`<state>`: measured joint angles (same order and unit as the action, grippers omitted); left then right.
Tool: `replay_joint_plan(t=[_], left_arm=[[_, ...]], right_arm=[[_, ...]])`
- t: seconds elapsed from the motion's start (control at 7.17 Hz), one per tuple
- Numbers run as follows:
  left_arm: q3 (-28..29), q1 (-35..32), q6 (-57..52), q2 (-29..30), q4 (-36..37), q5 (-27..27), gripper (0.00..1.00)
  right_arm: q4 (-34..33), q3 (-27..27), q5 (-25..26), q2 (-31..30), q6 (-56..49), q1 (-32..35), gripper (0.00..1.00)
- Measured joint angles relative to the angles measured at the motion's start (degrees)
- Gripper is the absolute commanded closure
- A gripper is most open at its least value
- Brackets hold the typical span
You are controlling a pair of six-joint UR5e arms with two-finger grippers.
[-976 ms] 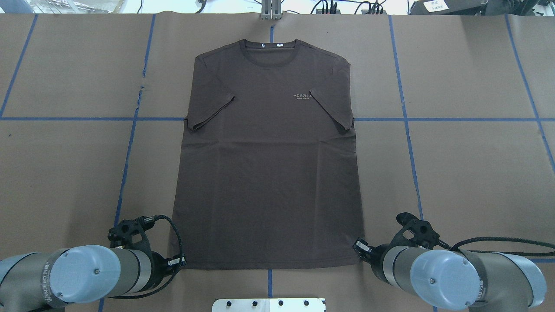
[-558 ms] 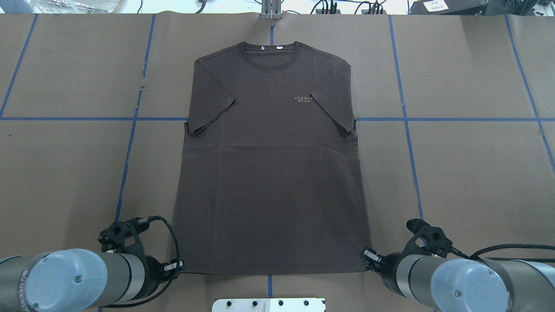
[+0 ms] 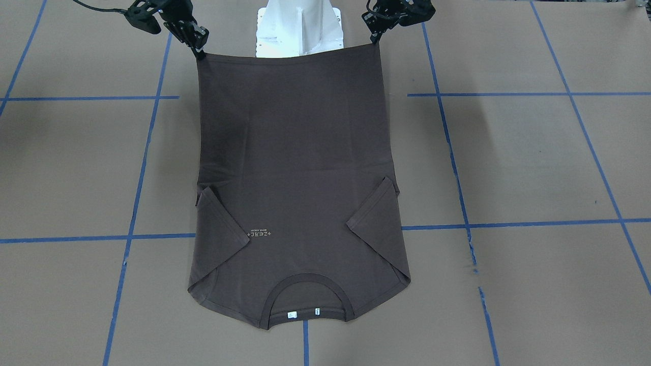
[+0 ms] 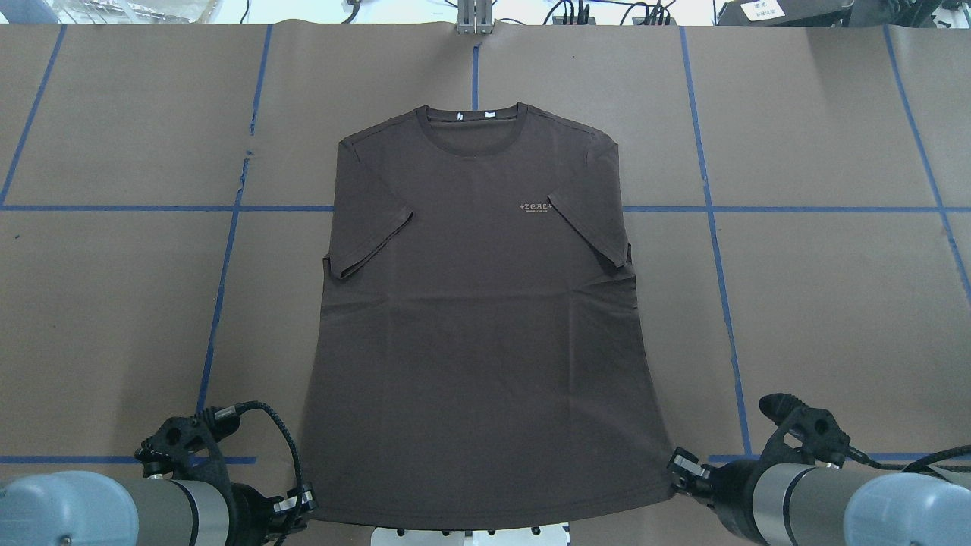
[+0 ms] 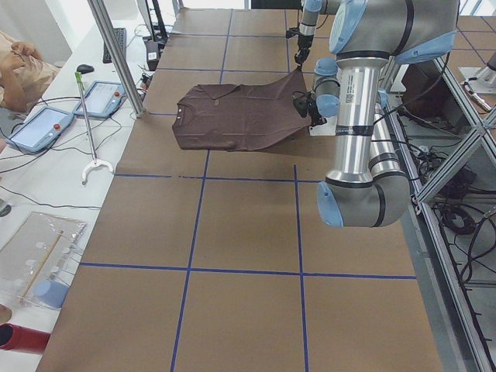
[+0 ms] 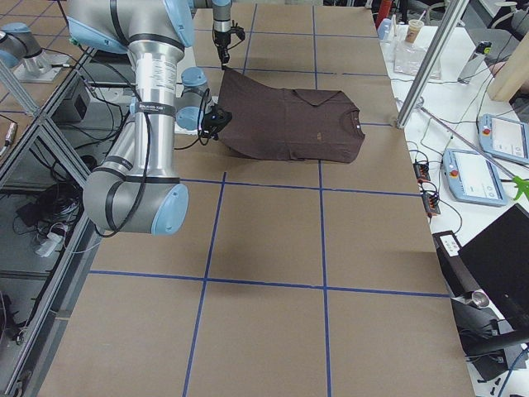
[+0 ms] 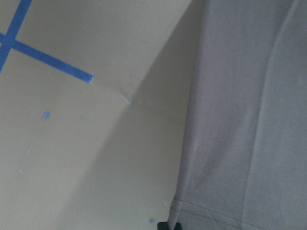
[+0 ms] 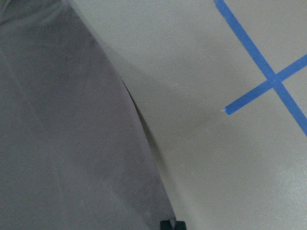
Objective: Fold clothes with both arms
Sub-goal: 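Lift the hem with both grippers and fold it toward the collar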
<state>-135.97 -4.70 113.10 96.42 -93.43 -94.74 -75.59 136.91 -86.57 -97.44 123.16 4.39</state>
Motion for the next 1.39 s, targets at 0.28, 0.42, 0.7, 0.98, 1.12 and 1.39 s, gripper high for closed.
replay_joint_plan(t=[0.28,0.42,0.7,0.98,1.12,1.39], left_arm=[[3.2,-7.9,-6.6,5.6,1.1,-0.3,1.00],[8.0,-13.5,-10.4,10.2,1.4,-0.6,1.00],[18.5,-24.9,-20.1,17.1,0.3,-1.8,1.00],[28.3,-33.0,-27.3,19.3,-7.2,-2.3,1.00],[33.5,-35.3,-28.7,20.2,-12.1,-2.3,1.00],[45.2,-37.7,-29.4,24.8,-19.4,-2.1,1.00]], right_arm=[[-0.6,-1.5,-0.9,4.8,-2.3,8.9,1.00],[-2.1,-5.4,-2.8,10.2,-6.7,14.4,1.00],[-6.0,-17.5,-8.6,22.5,-17.3,25.9,1.00],[-6.8,-29.6,-10.4,31.4,-23.2,33.6,1.00],[-6.7,-34.9,-10.7,34.3,-25.3,36.1,1.00],[-3.7,-47.4,-10.9,40.9,-27.2,39.1,1.00]])
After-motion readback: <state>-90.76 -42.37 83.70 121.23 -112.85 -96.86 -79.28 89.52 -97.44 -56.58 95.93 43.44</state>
